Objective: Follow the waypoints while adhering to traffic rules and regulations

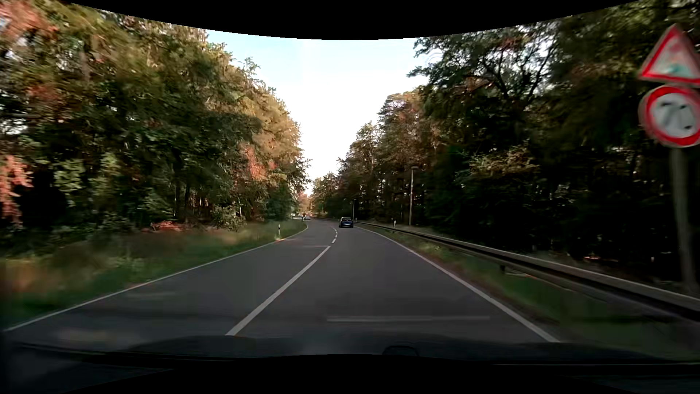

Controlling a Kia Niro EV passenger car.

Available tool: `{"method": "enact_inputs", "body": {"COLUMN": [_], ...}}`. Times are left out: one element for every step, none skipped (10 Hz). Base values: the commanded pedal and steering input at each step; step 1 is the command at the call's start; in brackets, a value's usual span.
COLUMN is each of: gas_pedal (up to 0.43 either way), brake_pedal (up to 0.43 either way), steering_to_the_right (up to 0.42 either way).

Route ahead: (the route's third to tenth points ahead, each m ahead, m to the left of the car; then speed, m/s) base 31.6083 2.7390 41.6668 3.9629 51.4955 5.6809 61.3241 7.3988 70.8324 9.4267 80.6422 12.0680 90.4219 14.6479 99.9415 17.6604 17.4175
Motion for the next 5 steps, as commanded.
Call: {"method": "enact_inputs", "body": {"gas_pedal": [0.087, 0.087, 0.087, 0.087, 0.087], "brake_pedal": [0.000, 0.000, 0.000, 0.000, 0.000], "steering_to_the_right": [-0.015, -0.015, -0.016, -0.016, -0.016]}}
